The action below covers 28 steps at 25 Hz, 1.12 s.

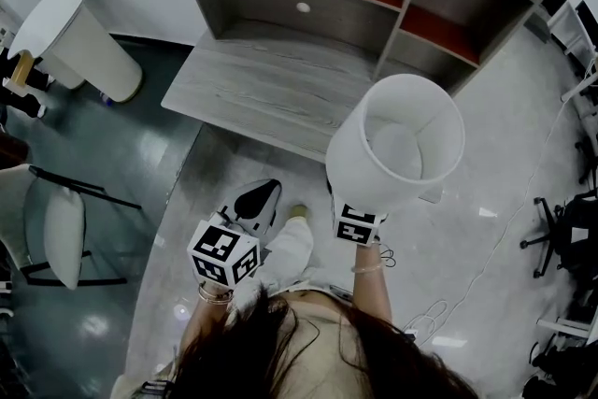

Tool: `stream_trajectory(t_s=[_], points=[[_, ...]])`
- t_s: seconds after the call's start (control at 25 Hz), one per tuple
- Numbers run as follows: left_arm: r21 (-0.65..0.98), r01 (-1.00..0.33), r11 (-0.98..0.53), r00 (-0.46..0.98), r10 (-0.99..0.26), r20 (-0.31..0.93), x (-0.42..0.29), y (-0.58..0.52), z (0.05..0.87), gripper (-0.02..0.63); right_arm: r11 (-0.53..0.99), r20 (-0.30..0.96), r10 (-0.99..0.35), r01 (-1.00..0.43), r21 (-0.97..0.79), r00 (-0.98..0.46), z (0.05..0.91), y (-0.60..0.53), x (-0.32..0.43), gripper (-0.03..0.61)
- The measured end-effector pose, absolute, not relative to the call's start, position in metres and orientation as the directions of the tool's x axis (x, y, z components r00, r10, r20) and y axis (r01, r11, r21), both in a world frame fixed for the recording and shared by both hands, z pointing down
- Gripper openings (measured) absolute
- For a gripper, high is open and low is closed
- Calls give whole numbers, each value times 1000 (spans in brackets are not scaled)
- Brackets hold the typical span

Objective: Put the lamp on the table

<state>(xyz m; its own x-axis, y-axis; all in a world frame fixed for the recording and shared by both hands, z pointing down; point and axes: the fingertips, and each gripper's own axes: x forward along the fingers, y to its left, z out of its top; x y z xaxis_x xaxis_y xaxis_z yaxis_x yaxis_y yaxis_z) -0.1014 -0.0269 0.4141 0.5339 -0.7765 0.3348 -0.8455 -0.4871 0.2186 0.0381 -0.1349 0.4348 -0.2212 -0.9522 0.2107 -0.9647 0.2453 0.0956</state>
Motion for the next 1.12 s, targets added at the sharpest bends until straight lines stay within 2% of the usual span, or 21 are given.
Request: stream_trajectory(t_s=[1.12], points=[[288, -785, -549, 619, -709, 337, -155, -170, 420, 17, 168, 267, -955, -976, 139, -126, 443, -259, -4, 35]])
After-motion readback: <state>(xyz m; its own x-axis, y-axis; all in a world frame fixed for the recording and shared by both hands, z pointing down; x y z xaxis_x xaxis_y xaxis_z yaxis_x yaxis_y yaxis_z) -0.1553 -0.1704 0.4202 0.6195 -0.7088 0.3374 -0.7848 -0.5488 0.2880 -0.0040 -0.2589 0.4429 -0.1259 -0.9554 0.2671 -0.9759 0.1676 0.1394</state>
